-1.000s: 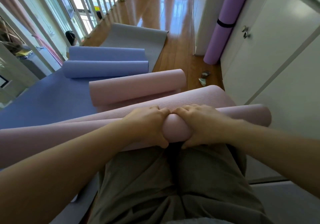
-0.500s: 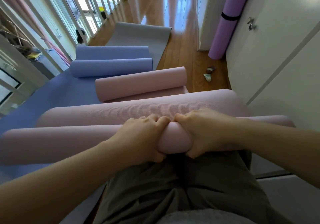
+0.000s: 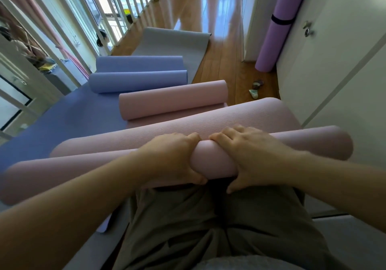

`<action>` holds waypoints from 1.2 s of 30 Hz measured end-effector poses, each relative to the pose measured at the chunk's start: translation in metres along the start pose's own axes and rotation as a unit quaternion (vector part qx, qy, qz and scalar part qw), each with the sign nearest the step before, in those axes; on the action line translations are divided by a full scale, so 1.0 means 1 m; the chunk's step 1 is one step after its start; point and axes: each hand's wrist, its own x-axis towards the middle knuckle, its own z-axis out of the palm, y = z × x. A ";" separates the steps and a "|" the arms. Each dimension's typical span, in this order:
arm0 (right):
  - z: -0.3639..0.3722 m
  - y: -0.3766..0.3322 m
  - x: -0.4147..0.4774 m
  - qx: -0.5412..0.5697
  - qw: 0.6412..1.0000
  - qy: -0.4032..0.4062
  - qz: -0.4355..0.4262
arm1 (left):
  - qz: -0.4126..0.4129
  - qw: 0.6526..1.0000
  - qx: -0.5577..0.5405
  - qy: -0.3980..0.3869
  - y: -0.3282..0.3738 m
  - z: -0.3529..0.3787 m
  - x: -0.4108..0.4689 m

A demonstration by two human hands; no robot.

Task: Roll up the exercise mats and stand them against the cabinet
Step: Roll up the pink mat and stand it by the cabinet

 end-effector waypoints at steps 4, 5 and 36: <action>0.004 0.004 0.007 0.030 0.999 0.028 0.012 | -0.004 0.998 -0.045 -0.034 -0.004 -0.008 0.006; 0.002 0.007 0.012 0.044 0.999 0.008 0.017 | -0.004 1.000 0.000 -0.001 -0.003 -0.006 0.003; -0.056 0.020 -0.013 -0.104 0.988 0.105 0.052 | 0.055 0.961 0.096 0.255 0.025 -0.026 -0.002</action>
